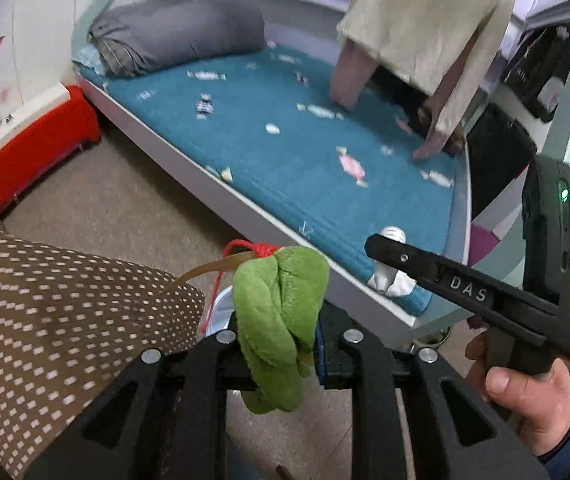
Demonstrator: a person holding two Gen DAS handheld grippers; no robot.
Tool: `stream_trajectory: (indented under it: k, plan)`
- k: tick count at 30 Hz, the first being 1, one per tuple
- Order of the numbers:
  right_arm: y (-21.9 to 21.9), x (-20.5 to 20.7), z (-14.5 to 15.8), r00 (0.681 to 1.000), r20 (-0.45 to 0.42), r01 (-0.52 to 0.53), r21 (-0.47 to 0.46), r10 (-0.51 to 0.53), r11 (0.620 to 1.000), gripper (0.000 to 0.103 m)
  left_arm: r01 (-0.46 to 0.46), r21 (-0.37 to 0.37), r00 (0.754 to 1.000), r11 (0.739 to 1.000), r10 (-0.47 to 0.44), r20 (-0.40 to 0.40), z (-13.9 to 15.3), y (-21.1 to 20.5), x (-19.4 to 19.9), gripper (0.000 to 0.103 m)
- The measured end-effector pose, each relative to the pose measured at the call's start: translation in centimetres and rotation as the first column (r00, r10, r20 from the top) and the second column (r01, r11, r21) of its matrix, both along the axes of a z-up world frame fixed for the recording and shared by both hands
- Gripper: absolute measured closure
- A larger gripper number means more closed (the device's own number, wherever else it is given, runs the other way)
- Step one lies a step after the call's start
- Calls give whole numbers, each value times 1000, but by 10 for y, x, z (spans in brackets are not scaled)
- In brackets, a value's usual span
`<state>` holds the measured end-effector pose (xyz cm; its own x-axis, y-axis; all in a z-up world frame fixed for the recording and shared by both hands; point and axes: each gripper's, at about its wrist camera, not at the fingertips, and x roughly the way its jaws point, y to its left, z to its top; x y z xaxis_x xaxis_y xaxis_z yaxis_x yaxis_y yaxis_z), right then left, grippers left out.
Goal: Collect trash
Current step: 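Carry both items to the white bin and release them from both tools, then return both open tools to the table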
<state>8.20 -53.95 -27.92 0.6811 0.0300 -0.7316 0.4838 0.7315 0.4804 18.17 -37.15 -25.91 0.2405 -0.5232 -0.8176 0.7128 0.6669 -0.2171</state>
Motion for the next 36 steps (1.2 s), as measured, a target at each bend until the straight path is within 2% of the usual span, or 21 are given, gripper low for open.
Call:
stream_trajectory:
  k: [7, 10, 12, 13, 14, 15, 20, 27, 30, 36]
  plan:
    - [-5, 24, -38, 996, -89, -26, 17, 27, 1000, 65, 19, 75, 997, 997, -13, -76, -46, -33, 17, 84]
    - [-7, 30, -50, 994, -104, -27, 36, 30, 999, 64, 13, 101, 996, 995, -4, -87, -57, -39, 24, 79]
    - [-8, 35, -58, 993, -114, -33, 49, 39, 998, 62, 12, 130, 996, 991, -1, -86, -62, -43, 29, 54]
    - [-12, 36, -63, 991, -132, -15, 53, 22, 998, 58, -4, 149, 997, 989, 15, -69, -63, -43, 31, 37]
    - [-15, 35, -67, 990, -139, 2, 61, 6, 998, 37, -25, 167, 998, 986, 34, -51, -63, -42, 34, 19]
    - [-20, 32, -70, 991, -135, 30, 76, -19, 997, 22, -37, 164, 998, 986, 44, -41, -63, -40, 37, 14]
    - [-21, 18, -68, 989, -129, 75, 67, -66, 995, 6, -63, 148, 998, 987, 67, -20, -53, -29, 42, 12]
    - [-12, 2, -41, 990, -100, 102, 17, -100, 995, 6, -105, 101, 994, 989, 100, 52, -24, -10, 30, 11]
    - [-6, -5, -23, 992, -70, 106, -7, -106, 994, 6, -102, 64, 990, 993, 95, 102, -4, 0, 18, 11]
    - [18, -12, 23, 995, -5, 97, -72, -97, 993, 6, -71, -25, 986, 997, 74, 153, 31, 19, -7, 11]
